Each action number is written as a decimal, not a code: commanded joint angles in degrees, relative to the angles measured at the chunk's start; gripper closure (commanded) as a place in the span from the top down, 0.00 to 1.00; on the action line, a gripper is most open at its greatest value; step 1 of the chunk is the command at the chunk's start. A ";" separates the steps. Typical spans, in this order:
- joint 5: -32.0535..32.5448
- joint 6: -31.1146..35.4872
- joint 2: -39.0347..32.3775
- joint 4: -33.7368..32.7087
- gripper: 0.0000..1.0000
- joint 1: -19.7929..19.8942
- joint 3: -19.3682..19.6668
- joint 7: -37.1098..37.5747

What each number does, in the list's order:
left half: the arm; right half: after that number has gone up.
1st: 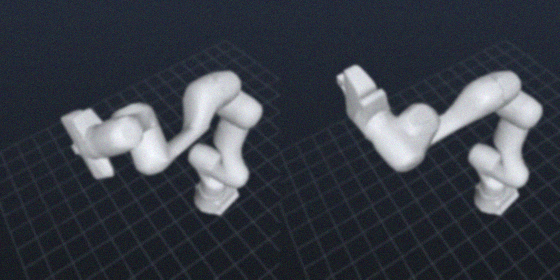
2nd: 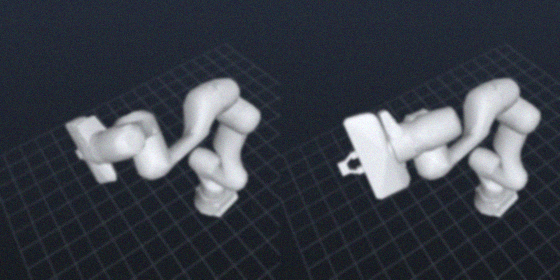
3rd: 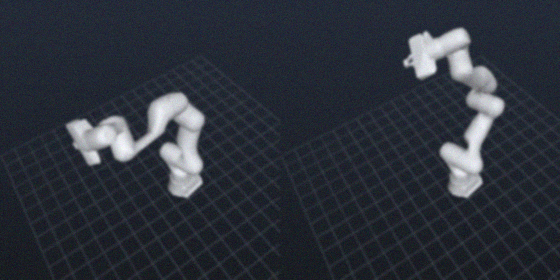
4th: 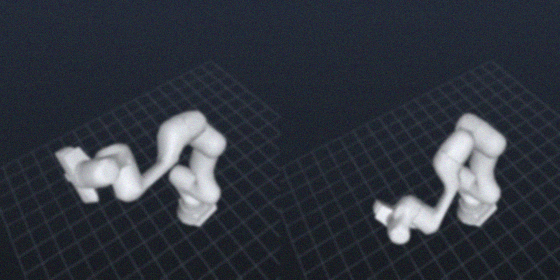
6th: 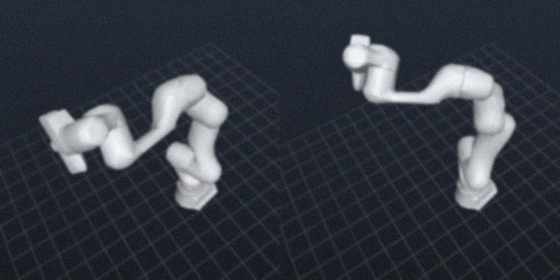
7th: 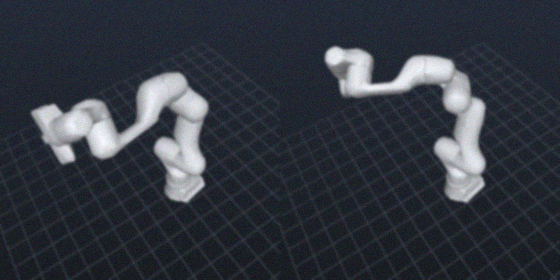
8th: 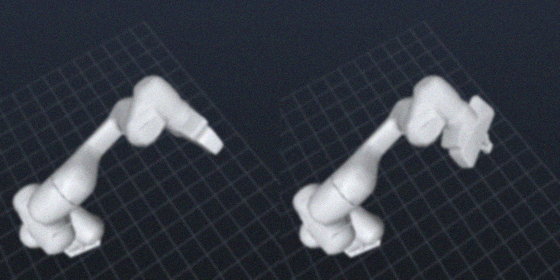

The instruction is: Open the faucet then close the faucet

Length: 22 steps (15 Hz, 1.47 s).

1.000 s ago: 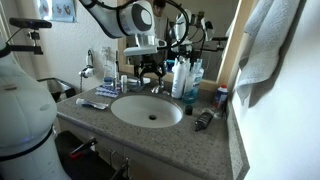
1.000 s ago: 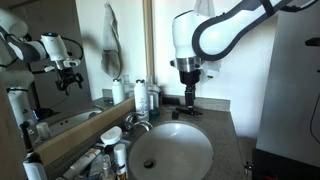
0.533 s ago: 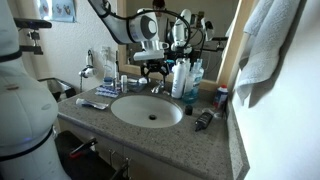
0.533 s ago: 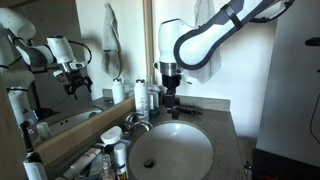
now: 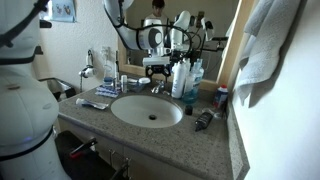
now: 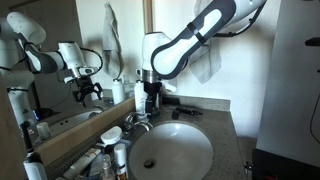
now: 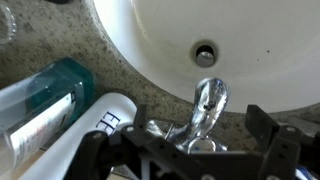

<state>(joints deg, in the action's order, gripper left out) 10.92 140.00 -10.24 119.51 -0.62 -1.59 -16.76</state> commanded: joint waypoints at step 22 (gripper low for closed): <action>-5.15 1.85 -5.37 -7.59 0.09 0.55 -1.98 -3.69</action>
<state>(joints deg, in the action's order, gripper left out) 5.96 140.35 -16.11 112.99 -0.33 -3.00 -19.17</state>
